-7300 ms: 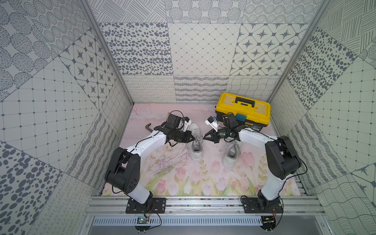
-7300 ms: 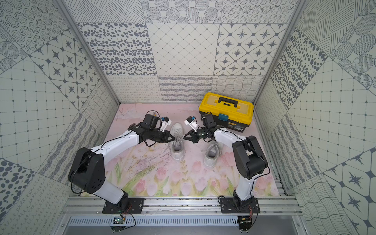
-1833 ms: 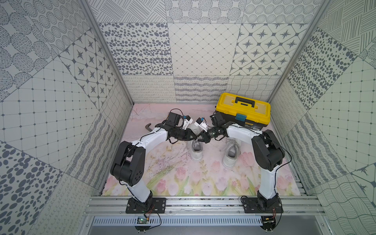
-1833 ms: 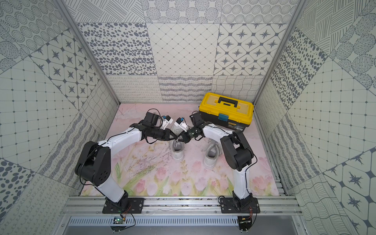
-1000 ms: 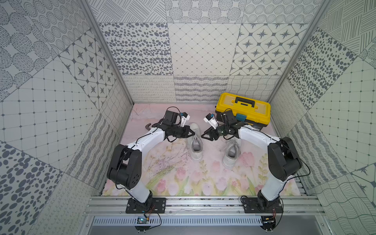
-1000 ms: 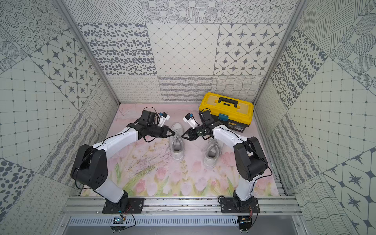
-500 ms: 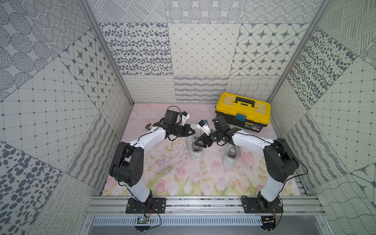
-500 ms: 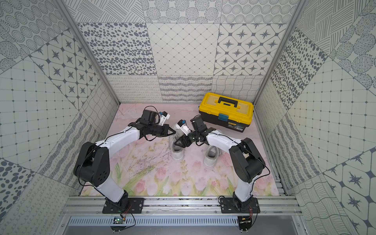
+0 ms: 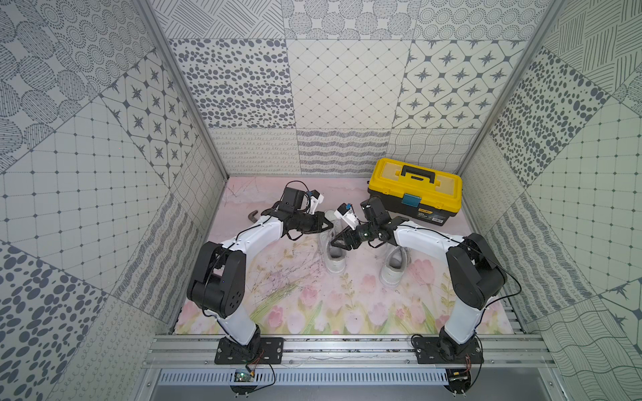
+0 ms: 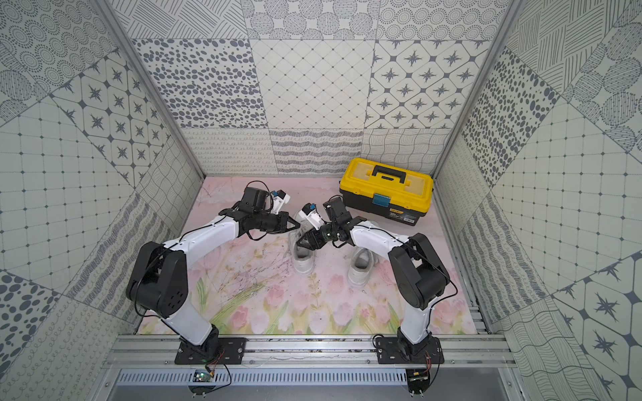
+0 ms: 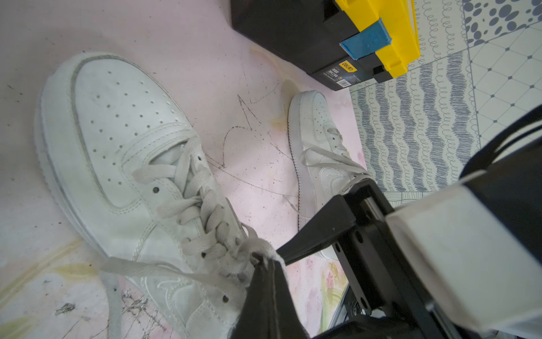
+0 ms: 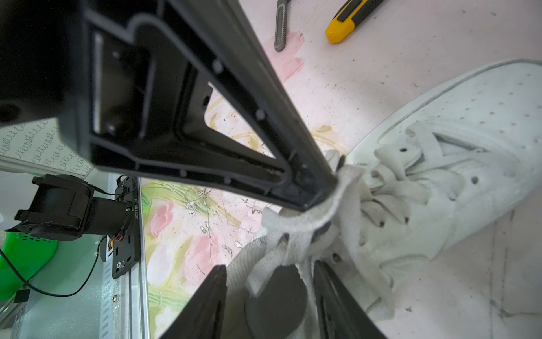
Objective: Tie the shoes
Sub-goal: Tie the shoelace on the shoe.
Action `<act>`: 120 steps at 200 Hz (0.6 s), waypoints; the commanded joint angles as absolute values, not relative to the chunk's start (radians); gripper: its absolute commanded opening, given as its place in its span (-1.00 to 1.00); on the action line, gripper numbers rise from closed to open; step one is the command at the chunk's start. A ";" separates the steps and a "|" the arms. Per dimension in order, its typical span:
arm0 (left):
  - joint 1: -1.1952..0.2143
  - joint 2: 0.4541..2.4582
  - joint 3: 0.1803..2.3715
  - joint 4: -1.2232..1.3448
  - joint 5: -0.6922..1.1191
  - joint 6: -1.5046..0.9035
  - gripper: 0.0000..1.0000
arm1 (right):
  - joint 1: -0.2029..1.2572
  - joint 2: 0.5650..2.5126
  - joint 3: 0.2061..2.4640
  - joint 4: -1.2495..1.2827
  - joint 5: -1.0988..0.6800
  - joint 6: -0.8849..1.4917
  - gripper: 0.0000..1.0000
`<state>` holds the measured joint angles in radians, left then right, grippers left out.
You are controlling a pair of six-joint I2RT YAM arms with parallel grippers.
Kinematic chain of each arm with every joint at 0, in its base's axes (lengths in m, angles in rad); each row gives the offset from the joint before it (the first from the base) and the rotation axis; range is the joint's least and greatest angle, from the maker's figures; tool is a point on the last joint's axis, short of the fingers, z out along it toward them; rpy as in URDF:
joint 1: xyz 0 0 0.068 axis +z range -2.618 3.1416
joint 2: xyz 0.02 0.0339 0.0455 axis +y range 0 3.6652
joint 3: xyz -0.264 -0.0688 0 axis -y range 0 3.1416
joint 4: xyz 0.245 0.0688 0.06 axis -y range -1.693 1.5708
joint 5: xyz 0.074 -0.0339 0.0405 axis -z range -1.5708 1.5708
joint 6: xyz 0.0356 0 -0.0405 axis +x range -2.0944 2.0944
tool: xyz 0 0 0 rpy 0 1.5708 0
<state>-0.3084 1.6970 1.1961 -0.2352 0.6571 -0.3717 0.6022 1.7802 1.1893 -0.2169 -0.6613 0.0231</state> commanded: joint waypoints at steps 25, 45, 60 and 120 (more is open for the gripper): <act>-0.298 1.701 1.215 -0.215 0.658 -0.370 -1.00 | 0.626 1.728 1.161 -0.236 -0.622 0.032 0.04; -0.298 1.700 1.213 -0.216 0.658 -0.369 -1.00 | 0.639 1.753 1.168 -0.239 -0.626 0.042 -0.03; -0.298 1.697 1.213 -0.218 0.658 -0.370 -1.00 | 0.645 1.770 1.176 -0.237 -0.631 0.048 -0.07; -0.297 1.689 1.207 -0.222 0.657 -0.367 -1.00 | 0.656 1.822 1.195 -0.210 -0.626 0.073 -0.18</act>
<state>-0.3084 1.6970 1.1961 -0.2356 0.6525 -0.3714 0.6495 1.7954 1.1767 -0.2451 -0.6334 0.0540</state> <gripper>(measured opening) 0.049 0.434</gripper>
